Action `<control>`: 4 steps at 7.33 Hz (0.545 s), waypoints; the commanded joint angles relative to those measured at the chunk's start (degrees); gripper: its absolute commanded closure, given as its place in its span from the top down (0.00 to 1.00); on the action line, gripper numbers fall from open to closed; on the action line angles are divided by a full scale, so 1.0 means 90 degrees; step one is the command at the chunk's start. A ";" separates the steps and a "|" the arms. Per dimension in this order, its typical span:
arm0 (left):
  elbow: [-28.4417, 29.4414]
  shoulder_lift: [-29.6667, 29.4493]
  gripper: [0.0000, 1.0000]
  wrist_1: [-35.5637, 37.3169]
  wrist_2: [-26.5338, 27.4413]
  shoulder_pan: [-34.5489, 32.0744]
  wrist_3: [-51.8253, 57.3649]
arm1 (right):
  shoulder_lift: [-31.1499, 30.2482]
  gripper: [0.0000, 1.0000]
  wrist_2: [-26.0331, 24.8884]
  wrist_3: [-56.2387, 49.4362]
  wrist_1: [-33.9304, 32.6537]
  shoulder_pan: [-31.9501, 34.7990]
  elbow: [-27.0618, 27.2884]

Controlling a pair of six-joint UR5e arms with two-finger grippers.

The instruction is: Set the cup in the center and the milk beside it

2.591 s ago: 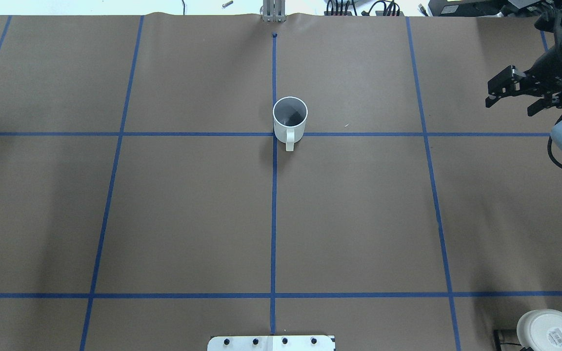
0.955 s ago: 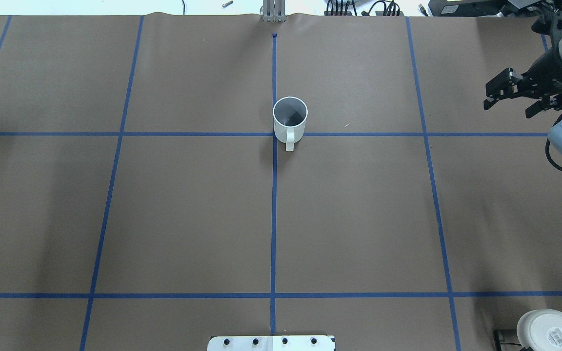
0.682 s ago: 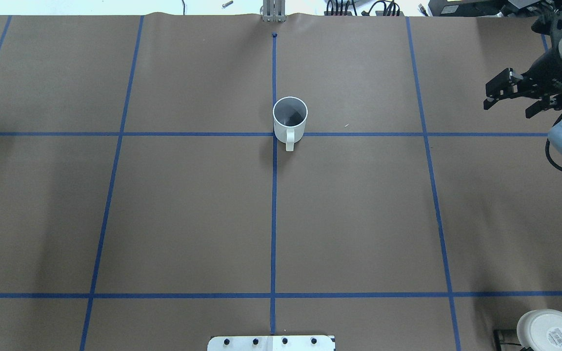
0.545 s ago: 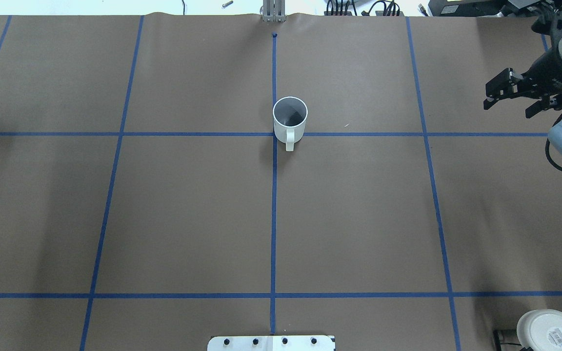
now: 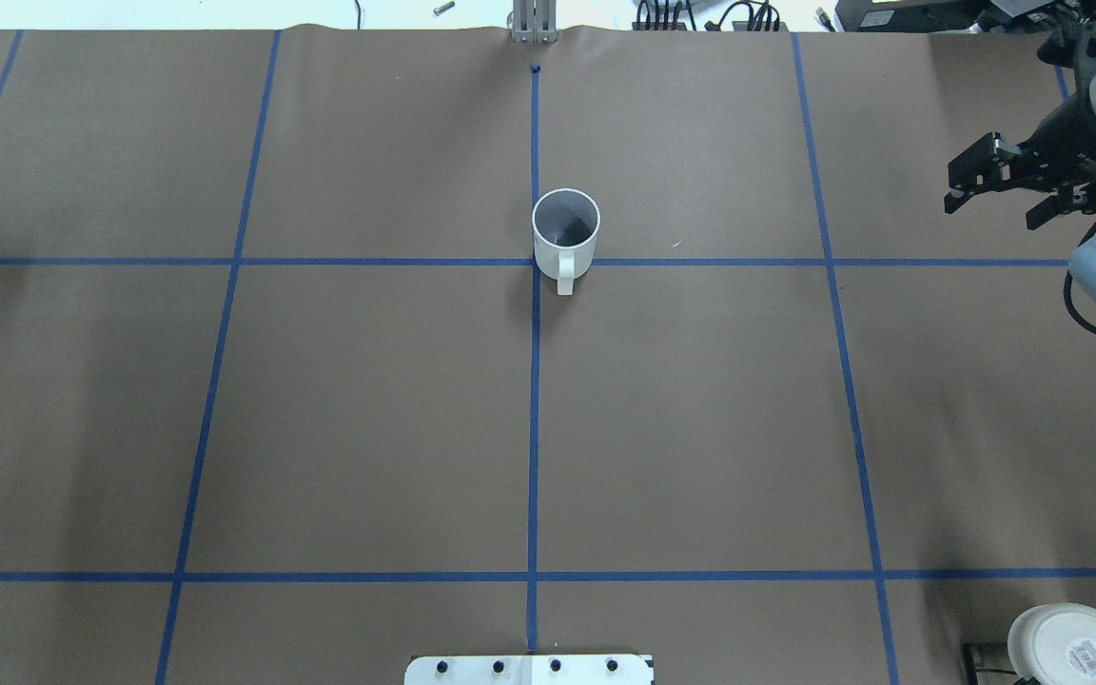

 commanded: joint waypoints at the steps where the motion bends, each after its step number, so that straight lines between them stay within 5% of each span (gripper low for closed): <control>1: 0.0003 -0.0052 0.60 0.0026 0.0000 0.0006 0.0000 | 0.0000 1.00 -0.0013 0.0000 0.0000 -0.0016 0.0000; 2: 0.0003 -0.0062 0.20 0.0007 0.0000 0.0006 0.0010 | 0.0000 1.00 -0.0013 0.0000 0.0000 -0.0016 0.0000; 3: -0.0006 -0.0091 0.00 0.0027 0.0010 -0.0004 0.0010 | 0.0000 1.00 -0.0003 0.0000 0.0000 -0.0016 0.0000; 4: -0.0045 -0.0266 0.00 0.0143 0.0000 -0.0004 0.0000 | 0.0000 1.00 -0.0003 -0.0010 0.0000 -0.0016 0.0000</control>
